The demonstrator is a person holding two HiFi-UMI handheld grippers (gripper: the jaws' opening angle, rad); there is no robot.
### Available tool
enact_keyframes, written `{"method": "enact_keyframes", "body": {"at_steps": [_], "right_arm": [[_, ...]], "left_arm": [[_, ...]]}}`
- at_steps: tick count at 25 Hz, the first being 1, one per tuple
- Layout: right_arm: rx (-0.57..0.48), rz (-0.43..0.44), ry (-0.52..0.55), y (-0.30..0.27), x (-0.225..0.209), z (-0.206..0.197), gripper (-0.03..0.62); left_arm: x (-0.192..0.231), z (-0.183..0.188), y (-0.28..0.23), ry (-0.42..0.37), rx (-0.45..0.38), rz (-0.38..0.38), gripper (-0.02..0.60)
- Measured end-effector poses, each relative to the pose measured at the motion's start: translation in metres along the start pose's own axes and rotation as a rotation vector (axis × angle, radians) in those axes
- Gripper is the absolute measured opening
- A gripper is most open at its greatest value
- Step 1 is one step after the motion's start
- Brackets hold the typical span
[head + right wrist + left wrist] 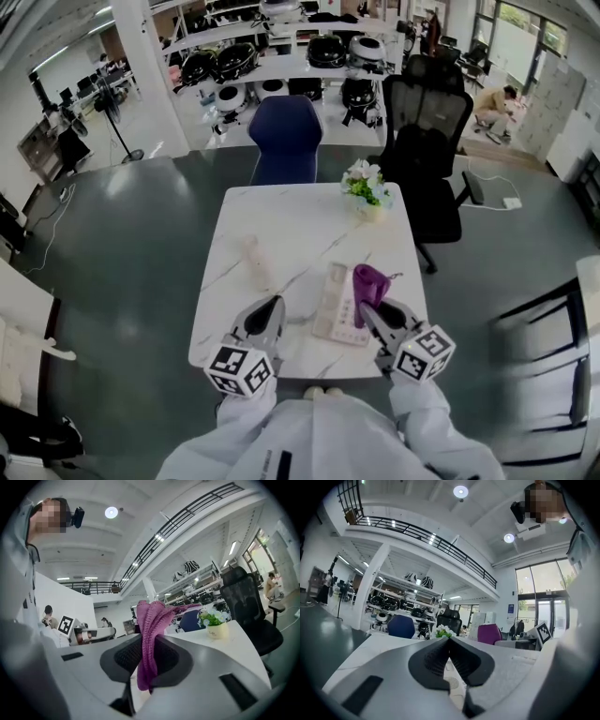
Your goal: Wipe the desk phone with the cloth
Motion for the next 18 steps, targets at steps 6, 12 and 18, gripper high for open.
{"method": "enact_keyframes", "body": {"at_steps": [6, 12, 18], "right_arm": [[-0.076, -0.030, 0.054, 0.006, -0.003, 0.021, 0.041], [-0.123, -0.067, 0.093, 0.013, -0.007, 0.039, 0.041], [-0.136, -0.110, 0.117, 0.017, -0.013, 0.040, 0.041]], "left_arm": [[0.004, 0.020, 0.005, -0.048, -0.042, 0.011, -0.003], [0.007, 0.035, 0.011, -0.090, -0.066, 0.031, -0.003], [0.009, 0.038, 0.011, -0.102, -0.082, 0.045, -0.003]]}}
Point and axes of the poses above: the fingertips, and each gripper's own axes: y backward along the fingers, x to its left, z out of its top, the point moved 8 cm from there along y, backward along the fingers, and after that the axes turned 13 degrees about -x, right-handed, at the moved point
